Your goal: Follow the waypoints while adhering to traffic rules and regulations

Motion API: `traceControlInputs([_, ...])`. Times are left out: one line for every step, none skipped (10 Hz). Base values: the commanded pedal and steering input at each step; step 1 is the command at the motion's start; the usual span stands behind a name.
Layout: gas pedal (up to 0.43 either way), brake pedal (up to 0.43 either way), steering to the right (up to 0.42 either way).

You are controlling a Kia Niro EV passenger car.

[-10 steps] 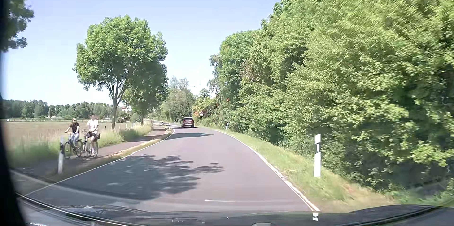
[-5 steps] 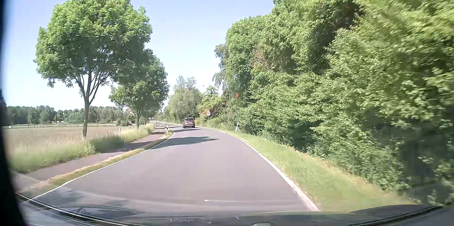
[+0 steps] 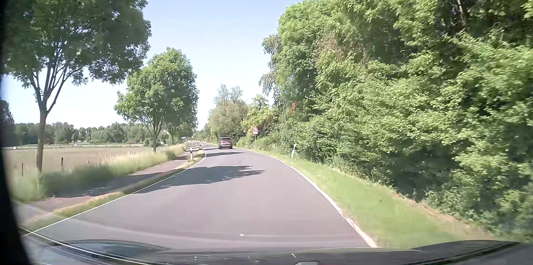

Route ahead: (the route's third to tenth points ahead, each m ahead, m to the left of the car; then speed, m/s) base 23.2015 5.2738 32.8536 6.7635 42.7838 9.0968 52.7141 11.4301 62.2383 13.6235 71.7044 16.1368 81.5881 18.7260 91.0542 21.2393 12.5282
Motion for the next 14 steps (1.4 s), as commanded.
traceControlInputs([0.130, 0.000, -0.030])
traceControlInputs([0.130, 0.000, -0.029])
traceControlInputs([0.130, 0.000, -0.029])
traceControlInputs([0.130, 0.000, -0.029])
traceControlInputs([0.130, 0.000, -0.029])
traceControlInputs([0.130, 0.000, -0.030])
traceControlInputs([0.130, 0.000, -0.029])
traceControlInputs([0.130, 0.000, -0.029])
traceControlInputs([0.130, 0.000, -0.030])
traceControlInputs([0.130, 0.000, -0.030])
traceControlInputs([0.130, 0.000, -0.030])
traceControlInputs([0.130, 0.000, -0.030])
traceControlInputs([0.130, 0.000, -0.030])
traceControlInputs([0.130, 0.000, -0.031])
